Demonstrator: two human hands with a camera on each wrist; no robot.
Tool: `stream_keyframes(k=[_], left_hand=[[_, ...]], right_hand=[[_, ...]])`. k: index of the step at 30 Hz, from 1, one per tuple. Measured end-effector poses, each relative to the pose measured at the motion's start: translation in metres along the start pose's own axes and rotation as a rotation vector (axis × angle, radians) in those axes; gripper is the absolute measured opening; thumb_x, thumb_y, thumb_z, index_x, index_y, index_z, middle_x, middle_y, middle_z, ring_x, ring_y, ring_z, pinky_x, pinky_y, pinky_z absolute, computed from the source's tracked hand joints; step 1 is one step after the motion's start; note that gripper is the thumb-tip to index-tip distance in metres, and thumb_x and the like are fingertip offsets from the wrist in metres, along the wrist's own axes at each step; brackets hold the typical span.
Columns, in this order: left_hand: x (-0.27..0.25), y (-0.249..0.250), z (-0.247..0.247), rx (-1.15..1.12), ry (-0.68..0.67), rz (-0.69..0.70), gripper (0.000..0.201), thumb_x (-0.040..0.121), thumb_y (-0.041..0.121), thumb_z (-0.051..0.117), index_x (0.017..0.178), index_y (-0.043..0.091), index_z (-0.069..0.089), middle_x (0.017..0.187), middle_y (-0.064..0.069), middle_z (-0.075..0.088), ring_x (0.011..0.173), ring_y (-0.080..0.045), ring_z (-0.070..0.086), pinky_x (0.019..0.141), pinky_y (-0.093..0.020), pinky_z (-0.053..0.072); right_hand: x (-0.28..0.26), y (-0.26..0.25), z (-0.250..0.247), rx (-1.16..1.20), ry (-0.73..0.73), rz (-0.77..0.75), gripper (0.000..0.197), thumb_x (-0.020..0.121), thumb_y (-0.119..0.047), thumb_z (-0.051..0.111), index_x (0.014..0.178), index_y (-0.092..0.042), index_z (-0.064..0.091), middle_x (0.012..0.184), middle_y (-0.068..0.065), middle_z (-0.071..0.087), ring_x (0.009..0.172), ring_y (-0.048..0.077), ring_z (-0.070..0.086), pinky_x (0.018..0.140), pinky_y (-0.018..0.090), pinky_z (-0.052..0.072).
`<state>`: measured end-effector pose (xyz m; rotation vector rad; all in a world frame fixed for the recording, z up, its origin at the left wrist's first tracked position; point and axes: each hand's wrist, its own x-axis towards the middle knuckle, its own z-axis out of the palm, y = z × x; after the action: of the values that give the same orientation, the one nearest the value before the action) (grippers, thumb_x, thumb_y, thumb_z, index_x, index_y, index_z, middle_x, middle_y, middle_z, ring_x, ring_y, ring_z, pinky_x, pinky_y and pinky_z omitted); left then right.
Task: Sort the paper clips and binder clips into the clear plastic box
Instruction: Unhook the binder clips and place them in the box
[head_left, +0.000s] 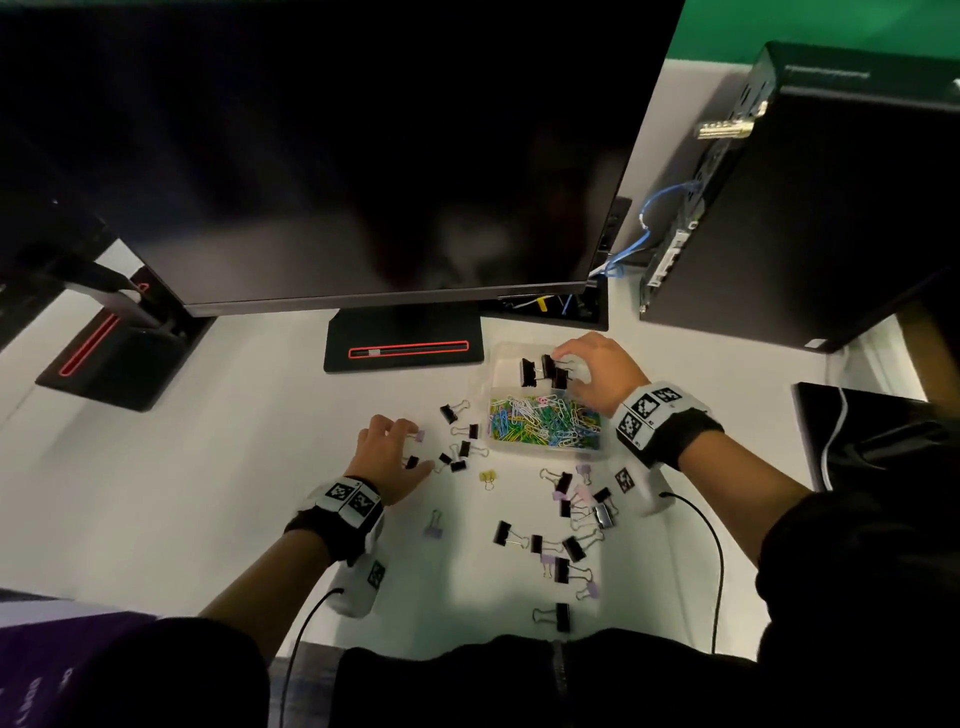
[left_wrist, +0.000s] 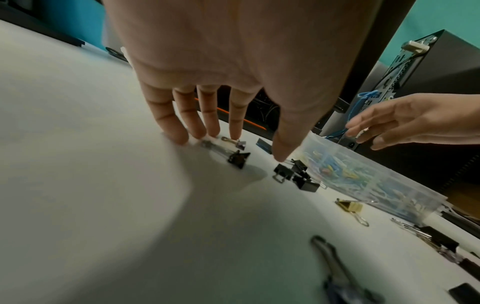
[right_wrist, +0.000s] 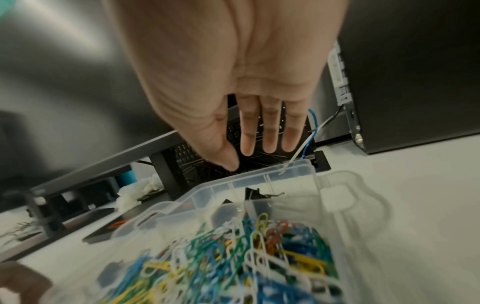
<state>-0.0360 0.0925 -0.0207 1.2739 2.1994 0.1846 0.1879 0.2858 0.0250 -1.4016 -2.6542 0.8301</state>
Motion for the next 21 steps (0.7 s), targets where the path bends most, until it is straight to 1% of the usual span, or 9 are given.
stream_keyframes(k=[3, 6, 8, 9, 11, 13, 14, 17, 21], left_hand=[[0.002, 0.003, 0.003, -0.028, -0.024, 0.032, 0.056, 0.081, 0.035, 0.065, 0.129, 0.016, 0.042, 0.135, -0.013, 0.036, 0.125, -0.033, 0.039, 0.106, -0.040, 0.035], [0.006, 0.006, 0.004, -0.036, -0.029, 0.044, 0.067, 0.080, 0.036, 0.067, 0.136, 0.016, 0.035, 0.135, -0.014, 0.037, 0.125, -0.032, 0.040, 0.106, -0.040, 0.036], [0.010, 0.009, 0.004, -0.003, -0.014, 0.045, 0.074, 0.080, 0.039, 0.066, 0.140, 0.017, 0.029, 0.138, -0.014, 0.035, 0.128, -0.032, 0.037, 0.107, -0.042, 0.036], [0.013, 0.010, 0.004, 0.033, -0.007, 0.044, 0.077, 0.080, 0.041, 0.065, 0.142, 0.018, 0.025, 0.141, -0.013, 0.033, 0.130, -0.033, 0.034, 0.108, -0.044, 0.035], [0.020, 0.014, 0.004, 0.126, -0.010, 0.067, 0.083, 0.081, 0.046, 0.062, 0.146, 0.022, 0.017, 0.150, -0.009, 0.025, 0.135, -0.032, 0.028, 0.108, -0.049, 0.034], [0.028, 0.020, 0.006, 0.172, -0.035, 0.118, 0.083, 0.084, 0.048, 0.058, 0.147, 0.025, 0.010, 0.156, -0.002, 0.016, 0.140, -0.031, 0.022, 0.110, -0.052, 0.031], [0.031, 0.023, 0.009, 0.186, -0.051, 0.147, 0.079, 0.086, 0.046, 0.055, 0.148, 0.027, 0.009, 0.157, 0.000, 0.014, 0.142, -0.030, 0.019, 0.112, -0.052, 0.029], [0.033, 0.031, 0.018, 0.259, -0.096, 0.208, 0.061, 0.093, 0.039, 0.045, 0.146, 0.029, 0.017, 0.157, 0.006, 0.014, 0.144, -0.028, 0.013, 0.114, -0.055, 0.024], [0.018, 0.033, 0.033, 0.256, -0.063, 0.266, 0.050, 0.093, 0.030, 0.042, 0.141, 0.028, 0.030, 0.156, 0.007, 0.019, 0.143, -0.027, 0.017, 0.114, -0.054, 0.024]], right_hand=[[-0.039, 0.005, 0.001, 0.020, -0.010, -0.020, 0.025, 0.079, 0.000, 0.057, 0.095, -0.019, 0.062, 0.105, 0.006, 0.057, 0.101, 0.022, 0.053, 0.089, 0.032, 0.045], [-0.079, 0.013, 0.008, 0.014, -0.113, 0.037, 0.028, 0.075, 0.007, 0.050, 0.073, -0.019, 0.061, 0.091, 0.001, 0.060, 0.090, 0.021, 0.058, 0.078, 0.028, 0.045], [-0.100, 0.022, 0.018, -0.001, -0.145, 0.101, 0.031, 0.072, 0.007, 0.045, 0.070, -0.020, 0.060, 0.089, 0.002, 0.060, 0.090, 0.023, 0.059, 0.076, 0.027, 0.044], [-0.107, 0.026, 0.024, -0.003, -0.142, 0.126, 0.031, 0.072, 0.006, 0.045, 0.075, -0.019, 0.062, 0.093, 0.004, 0.059, 0.093, 0.025, 0.058, 0.076, 0.027, 0.044], [-0.119, 0.030, 0.041, -0.003, -0.142, 0.167, 0.033, 0.076, 0.000, 0.050, 0.103, -0.015, 0.062, 0.109, 0.009, 0.055, 0.104, 0.028, 0.054, 0.086, 0.031, 0.046], [-0.127, 0.030, 0.058, 0.001, -0.172, 0.197, 0.048, 0.081, -0.011, 0.056, 0.129, -0.017, 0.048, 0.125, 0.011, 0.046, 0.116, 0.028, 0.046, 0.098, 0.034, 0.041], [-0.130, 0.028, 0.065, -0.005, -0.175, 0.189, 0.054, 0.083, -0.015, 0.055, 0.135, -0.019, 0.041, 0.130, 0.010, 0.041, 0.119, 0.028, 0.042, 0.101, 0.035, 0.039], [-0.133, 0.019, 0.081, -0.022, -0.144, 0.107, 0.056, 0.084, -0.013, 0.052, 0.138, -0.019, 0.036, 0.137, 0.010, 0.034, 0.123, 0.029, 0.037, 0.104, 0.033, 0.034], [-0.136, 0.017, 0.089, -0.004, -0.157, 0.052, 0.050, 0.084, -0.009, 0.050, 0.133, -0.019, 0.046, 0.136, 0.010, 0.037, 0.123, 0.029, 0.036, 0.105, 0.028, 0.029]])
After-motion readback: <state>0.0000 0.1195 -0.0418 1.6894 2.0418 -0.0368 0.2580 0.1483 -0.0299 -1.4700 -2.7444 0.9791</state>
